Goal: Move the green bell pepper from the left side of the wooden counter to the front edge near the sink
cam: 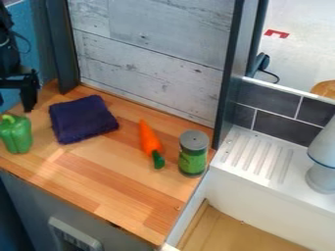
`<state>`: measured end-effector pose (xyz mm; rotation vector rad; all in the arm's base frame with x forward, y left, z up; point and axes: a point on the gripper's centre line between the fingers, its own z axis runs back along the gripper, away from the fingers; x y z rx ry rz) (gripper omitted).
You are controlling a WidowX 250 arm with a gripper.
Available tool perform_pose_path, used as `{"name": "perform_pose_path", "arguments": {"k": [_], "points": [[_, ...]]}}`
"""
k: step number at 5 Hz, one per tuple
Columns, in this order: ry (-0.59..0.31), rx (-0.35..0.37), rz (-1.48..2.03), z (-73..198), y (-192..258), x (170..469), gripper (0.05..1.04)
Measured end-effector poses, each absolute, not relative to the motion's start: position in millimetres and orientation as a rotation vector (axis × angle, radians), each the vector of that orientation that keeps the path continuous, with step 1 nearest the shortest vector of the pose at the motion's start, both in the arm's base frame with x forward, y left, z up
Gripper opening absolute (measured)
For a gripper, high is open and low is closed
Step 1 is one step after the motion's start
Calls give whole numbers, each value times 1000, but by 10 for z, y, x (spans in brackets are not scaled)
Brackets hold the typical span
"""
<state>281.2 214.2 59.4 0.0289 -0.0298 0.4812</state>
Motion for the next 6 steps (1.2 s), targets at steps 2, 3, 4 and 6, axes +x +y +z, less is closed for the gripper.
{"name": "perform_pose_path", "arguments": {"k": [2,3,4,6], "points": [[14,30,461,564,2117,2750,996],[26,38,453,546,2118,2727,996],[59,25,454,489,2101,2691,996],[96,9,454,418,2076,2656,679]]}}
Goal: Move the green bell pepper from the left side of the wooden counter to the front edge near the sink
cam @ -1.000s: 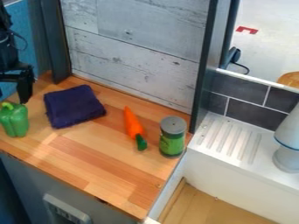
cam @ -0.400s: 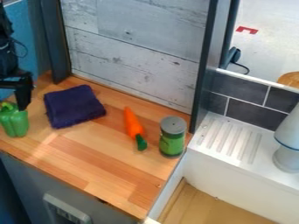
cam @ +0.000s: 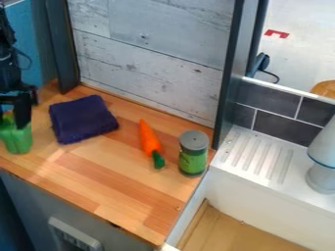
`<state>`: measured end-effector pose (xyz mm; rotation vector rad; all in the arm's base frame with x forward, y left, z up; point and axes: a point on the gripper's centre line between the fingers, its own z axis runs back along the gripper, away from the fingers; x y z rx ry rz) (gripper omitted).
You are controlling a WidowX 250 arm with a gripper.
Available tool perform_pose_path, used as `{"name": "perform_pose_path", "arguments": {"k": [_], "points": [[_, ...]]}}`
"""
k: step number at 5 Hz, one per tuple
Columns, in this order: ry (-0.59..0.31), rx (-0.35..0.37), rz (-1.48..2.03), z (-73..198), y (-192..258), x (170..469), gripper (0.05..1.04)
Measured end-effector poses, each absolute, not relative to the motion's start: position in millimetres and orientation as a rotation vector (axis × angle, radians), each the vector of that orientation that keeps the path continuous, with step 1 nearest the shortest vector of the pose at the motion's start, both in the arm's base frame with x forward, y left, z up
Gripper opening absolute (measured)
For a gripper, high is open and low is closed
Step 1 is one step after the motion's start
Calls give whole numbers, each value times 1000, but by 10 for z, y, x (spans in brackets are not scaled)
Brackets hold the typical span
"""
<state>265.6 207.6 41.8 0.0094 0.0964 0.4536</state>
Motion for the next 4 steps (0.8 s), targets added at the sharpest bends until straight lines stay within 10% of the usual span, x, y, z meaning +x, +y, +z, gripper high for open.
{"name": "perform_pose_path", "arguments": {"k": [2,4], "points": [[98,11,476,400,2080,2659,222],[73,16,459,398,1998,2685,111]]}}
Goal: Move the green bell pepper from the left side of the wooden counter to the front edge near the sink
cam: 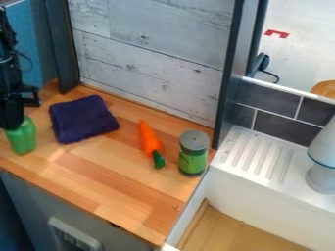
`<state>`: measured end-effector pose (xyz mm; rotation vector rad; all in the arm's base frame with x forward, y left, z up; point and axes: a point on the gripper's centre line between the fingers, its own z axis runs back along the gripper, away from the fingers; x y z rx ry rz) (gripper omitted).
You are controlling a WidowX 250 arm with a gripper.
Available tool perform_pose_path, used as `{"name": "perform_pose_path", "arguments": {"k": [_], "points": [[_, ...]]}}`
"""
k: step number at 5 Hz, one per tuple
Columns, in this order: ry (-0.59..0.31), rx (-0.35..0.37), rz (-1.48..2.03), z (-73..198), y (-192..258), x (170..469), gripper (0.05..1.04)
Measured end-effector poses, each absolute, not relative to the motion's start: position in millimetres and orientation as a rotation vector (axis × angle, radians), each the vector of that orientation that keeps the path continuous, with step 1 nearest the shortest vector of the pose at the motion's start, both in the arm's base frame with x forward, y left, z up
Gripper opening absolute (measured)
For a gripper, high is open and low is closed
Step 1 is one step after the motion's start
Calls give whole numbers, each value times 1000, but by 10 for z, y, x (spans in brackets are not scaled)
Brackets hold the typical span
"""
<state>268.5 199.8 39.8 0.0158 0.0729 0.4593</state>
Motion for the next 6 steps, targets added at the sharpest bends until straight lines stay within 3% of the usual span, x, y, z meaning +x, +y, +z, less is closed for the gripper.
{"name": "perform_pose_path", "arguments": {"k": [1,3,6], "points": [[8,23,365,590,1684,2775,111],[-34,11,186,796,990,2767,111],[48,-23,49,763,393,2555,111]]}}
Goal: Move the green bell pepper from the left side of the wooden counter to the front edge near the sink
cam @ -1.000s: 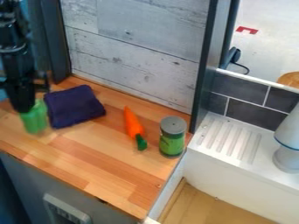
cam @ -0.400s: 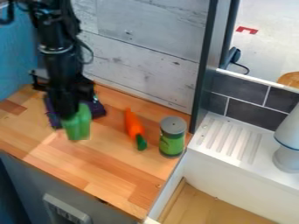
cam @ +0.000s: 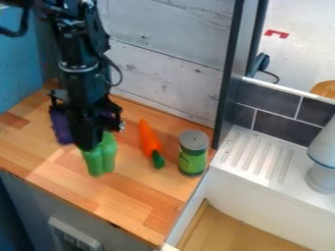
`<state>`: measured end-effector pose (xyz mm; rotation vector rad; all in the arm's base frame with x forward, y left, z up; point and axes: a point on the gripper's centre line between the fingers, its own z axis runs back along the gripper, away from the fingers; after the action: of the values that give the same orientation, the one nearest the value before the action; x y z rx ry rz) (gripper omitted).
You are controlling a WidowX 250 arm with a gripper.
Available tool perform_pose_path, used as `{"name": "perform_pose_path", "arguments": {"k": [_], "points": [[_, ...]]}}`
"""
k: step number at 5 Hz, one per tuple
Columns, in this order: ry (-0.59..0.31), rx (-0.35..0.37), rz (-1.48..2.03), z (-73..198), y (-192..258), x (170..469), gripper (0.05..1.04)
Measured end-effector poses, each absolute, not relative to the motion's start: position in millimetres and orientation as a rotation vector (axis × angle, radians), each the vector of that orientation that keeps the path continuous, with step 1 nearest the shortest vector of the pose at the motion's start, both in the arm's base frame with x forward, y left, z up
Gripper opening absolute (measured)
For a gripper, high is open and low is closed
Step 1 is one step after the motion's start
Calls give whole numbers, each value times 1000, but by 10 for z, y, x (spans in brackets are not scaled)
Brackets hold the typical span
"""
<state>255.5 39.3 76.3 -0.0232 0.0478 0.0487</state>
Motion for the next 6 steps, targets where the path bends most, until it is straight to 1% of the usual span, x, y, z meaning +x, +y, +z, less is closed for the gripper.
{"name": "perform_pose_path", "arguments": {"k": [1,2,4,6], "points": [[54,-27,17,770,293,2485,111],[69,-32,-15,719,186,2440,111],[70,-29,-55,670,58,2415,111],[100,-52,-84,521,26,2389,111]]}}
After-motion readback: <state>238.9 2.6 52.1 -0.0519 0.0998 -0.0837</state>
